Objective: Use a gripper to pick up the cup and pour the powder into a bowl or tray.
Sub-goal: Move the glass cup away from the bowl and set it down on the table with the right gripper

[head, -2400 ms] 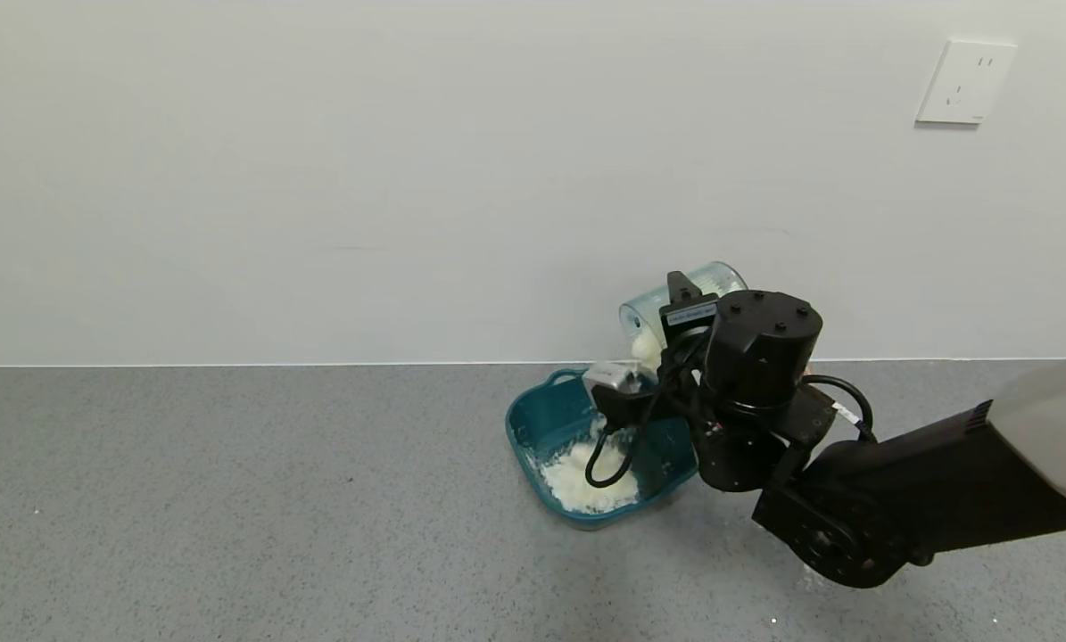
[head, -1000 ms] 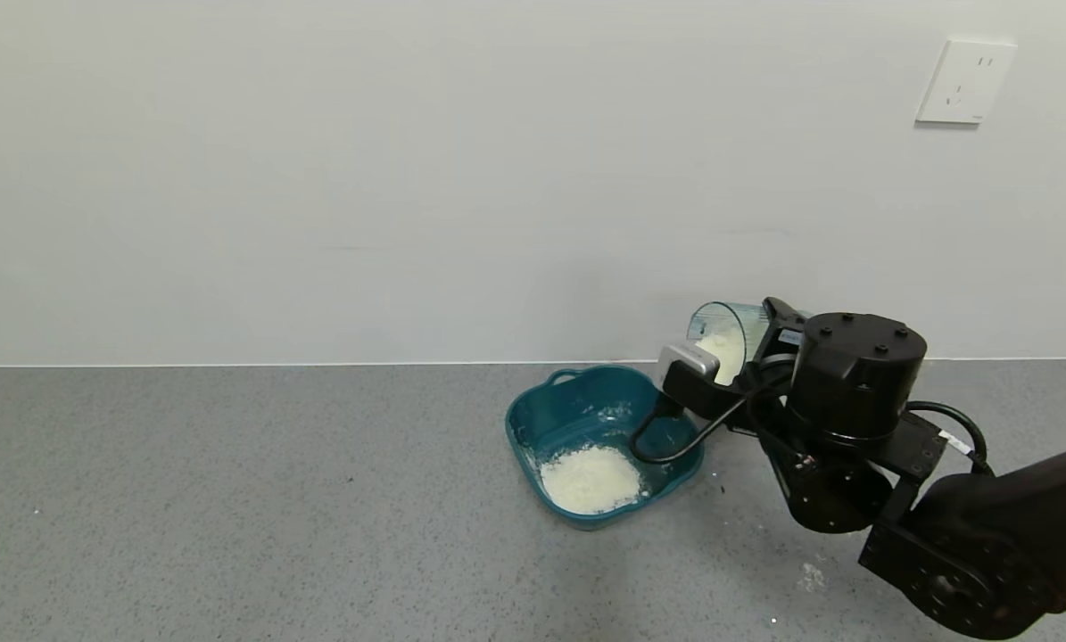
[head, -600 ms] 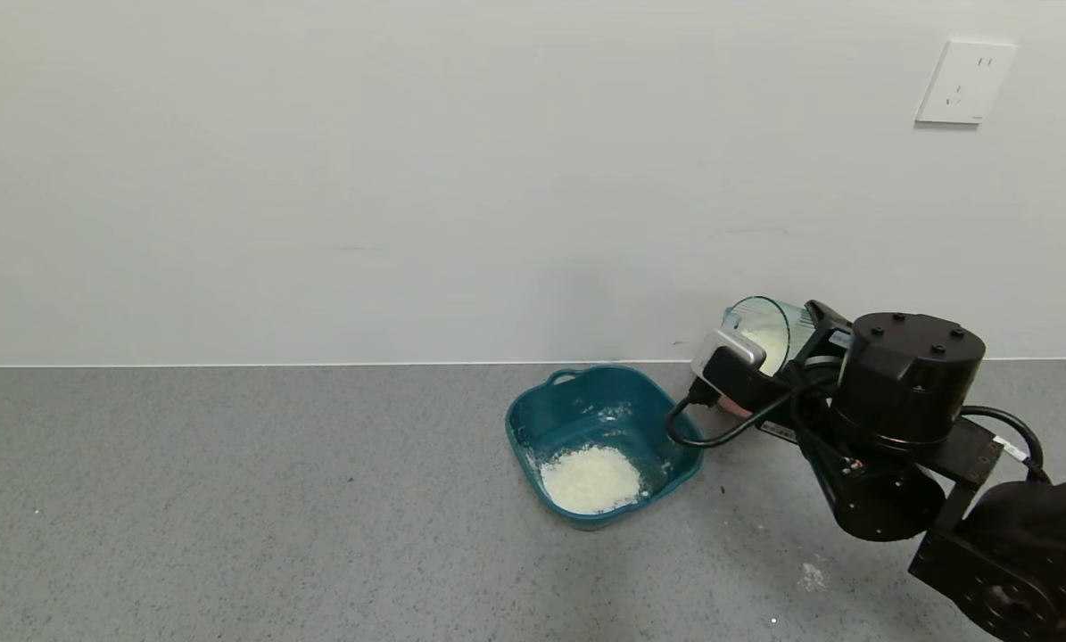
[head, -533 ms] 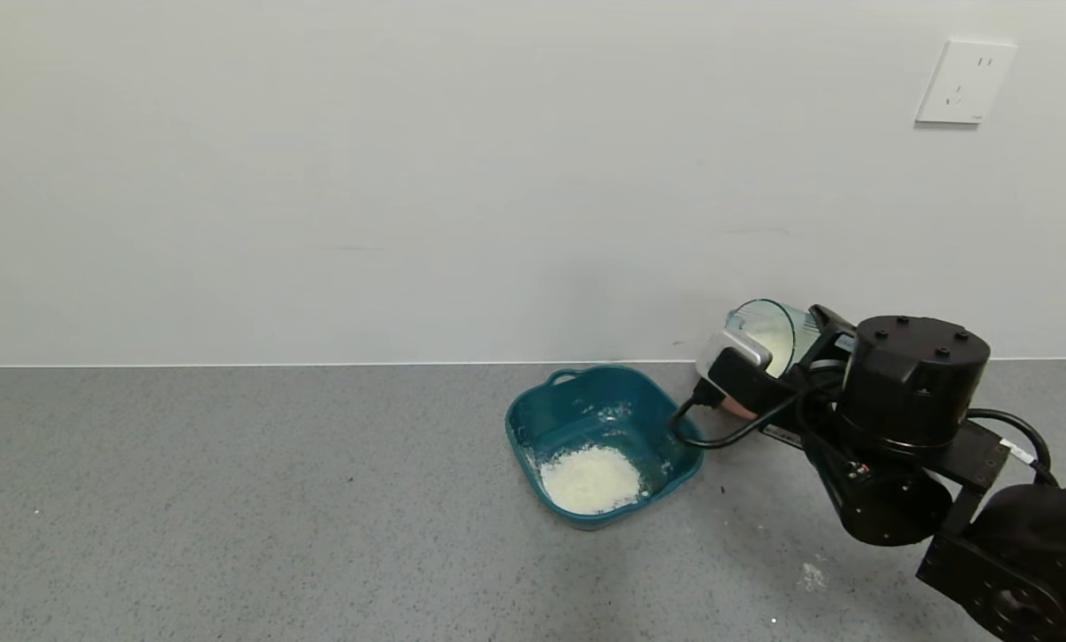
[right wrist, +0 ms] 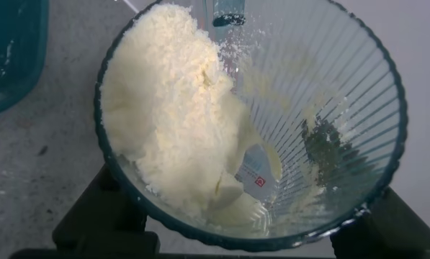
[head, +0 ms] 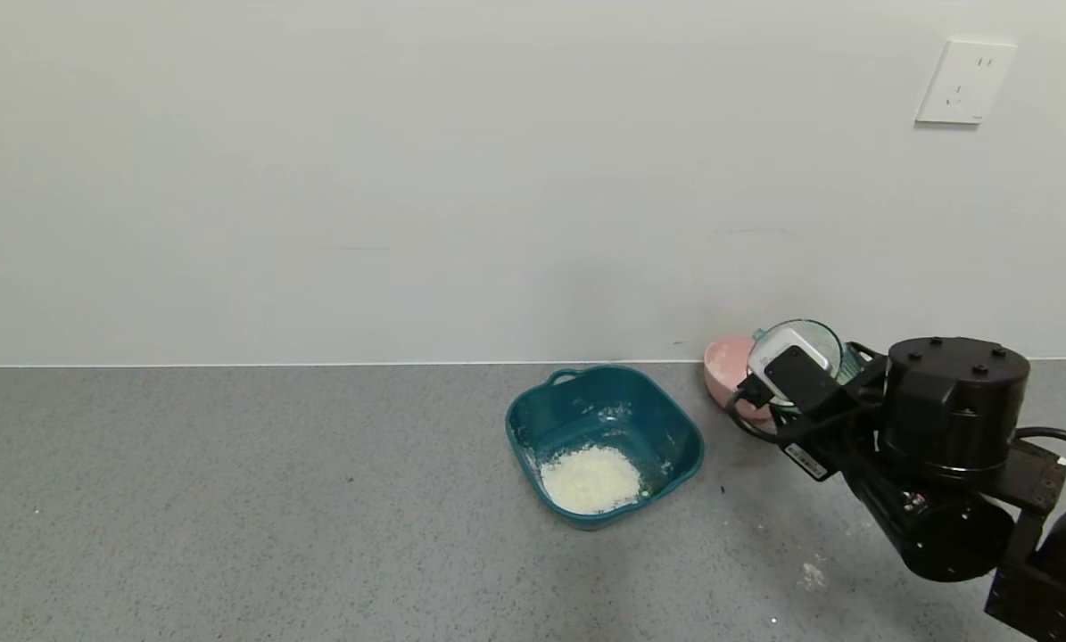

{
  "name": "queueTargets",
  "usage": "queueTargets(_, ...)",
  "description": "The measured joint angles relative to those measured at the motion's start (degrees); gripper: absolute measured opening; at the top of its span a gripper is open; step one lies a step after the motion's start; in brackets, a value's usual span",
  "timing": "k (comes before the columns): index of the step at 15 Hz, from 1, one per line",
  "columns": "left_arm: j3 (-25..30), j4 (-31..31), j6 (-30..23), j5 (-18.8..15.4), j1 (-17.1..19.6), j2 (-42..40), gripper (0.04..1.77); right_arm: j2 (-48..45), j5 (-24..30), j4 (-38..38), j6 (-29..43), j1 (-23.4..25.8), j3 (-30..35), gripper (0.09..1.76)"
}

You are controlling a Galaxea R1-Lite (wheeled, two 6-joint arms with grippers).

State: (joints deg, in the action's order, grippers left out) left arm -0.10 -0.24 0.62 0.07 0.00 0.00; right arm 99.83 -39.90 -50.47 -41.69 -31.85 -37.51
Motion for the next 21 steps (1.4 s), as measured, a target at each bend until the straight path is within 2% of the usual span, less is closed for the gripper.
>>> queueTargets(4, 0.0, 0.0, 0.0, 0.0, 0.0, 0.0, 1.72, -1.5, 2.3, 0.1, 11.0, 1.5, 5.3, 1.35)
queueTargets(6, 0.0, 0.0, 0.0, 0.0, 0.0, 0.0, 1.72, -2.5, 4.0, 0.1, 15.5, 3.7, 6.5, 1.35)
queueTargets(11, 0.0, 0.0, 0.0, 0.0, 0.0, 0.0, 1.72, -4.2, 4.5, 0.0, 25.4, 8.1, 8.7, 1.35)
queueTargets(13, 0.0, 0.0, 0.0, 0.0, 0.0, 0.0, 1.72, -4.8, 7.7, -0.4, 29.6, 8.6, 10.9, 1.35)
queueTargets(16, 0.0, 0.0, 0.0, 0.0, 0.0, 0.0, 1.72, -6.1, 13.0, -0.7, 34.5, 10.2, 14.5, 1.35)
queueTargets(21, 0.0, 0.0, 0.0, 0.0, 0.0, 0.0, 1.72, -6.6, 13.6, -0.9, 41.1, 10.9, 17.0, 1.35)
